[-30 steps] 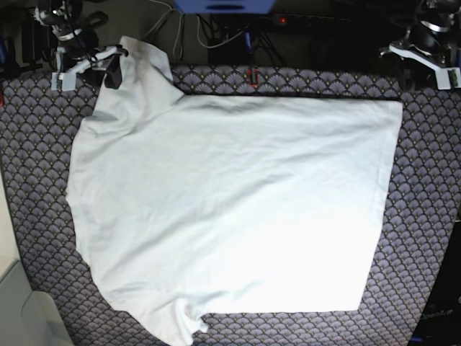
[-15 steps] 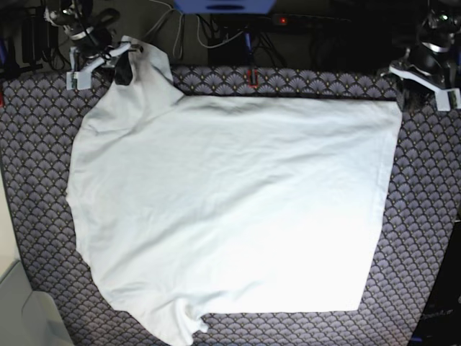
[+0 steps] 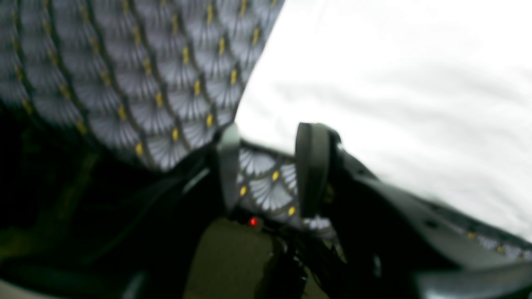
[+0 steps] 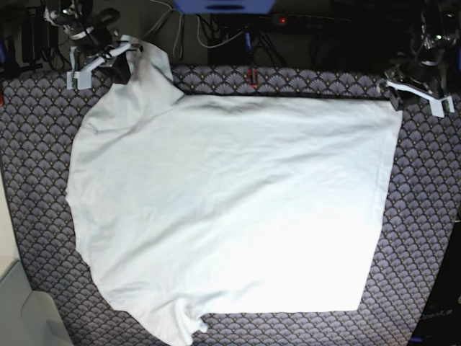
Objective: Fold the T-shirt properly
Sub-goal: 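Grasp the shirt's shoulder corners with both grippers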
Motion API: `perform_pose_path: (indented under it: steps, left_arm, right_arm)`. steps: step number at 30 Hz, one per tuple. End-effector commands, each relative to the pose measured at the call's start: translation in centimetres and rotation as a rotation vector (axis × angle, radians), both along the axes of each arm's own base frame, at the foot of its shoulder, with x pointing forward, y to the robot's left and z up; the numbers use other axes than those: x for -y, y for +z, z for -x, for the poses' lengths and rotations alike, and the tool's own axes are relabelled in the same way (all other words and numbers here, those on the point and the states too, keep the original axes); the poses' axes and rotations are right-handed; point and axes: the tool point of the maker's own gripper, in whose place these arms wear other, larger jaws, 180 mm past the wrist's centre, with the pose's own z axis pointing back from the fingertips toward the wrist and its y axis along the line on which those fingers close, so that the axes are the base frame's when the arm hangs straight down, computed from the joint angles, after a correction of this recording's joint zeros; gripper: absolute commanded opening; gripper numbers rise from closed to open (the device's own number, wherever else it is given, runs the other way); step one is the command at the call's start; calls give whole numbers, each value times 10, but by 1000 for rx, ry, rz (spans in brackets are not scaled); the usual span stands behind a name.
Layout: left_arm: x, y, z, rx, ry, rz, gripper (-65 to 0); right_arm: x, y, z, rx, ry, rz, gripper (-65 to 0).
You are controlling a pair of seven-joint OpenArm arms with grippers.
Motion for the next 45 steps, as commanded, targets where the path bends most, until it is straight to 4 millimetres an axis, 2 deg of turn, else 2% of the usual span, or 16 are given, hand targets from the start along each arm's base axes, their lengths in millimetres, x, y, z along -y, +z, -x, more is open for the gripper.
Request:
perform_pose_path:
  steps: [1, 8, 17, 21, 28, 31, 39, 45]
  left_arm:
    - [-7, 11, -11, 48, -1, -23, -419]
    - [-22, -14, -12, 5, 57, -1, -419]
    - [-27, -27, -16, -13, 84, 18, -419]
    - [-28, -27, -22, -4, 88, 21, -419]
    - [-16, -32, -23, -2, 99, 60, -419]
    - [-2, -40, -25, -18, 69, 71, -419]
    - [-1, -60, -18, -71, 78, 53, -419]
    - [-3, -61, -17, -72, 85, 53, -420]
  right_arm:
    - [1, 1, 3, -3, 15, 6, -647]
    - [3, 2, 3, -4, 27, 14, -647]
    - [4, 2, 3, -3, 25, 16, -647]
    - [4, 2, 3, -3, 25, 16, -647]
    - [5, 2, 3, -5, 25, 17, -647]
    - [5, 2, 3, -5, 25, 17, -647]
    - [8, 2, 4, -8, 40, 30, -647]
    - [9, 2, 3, -8, 38, 33, -647]
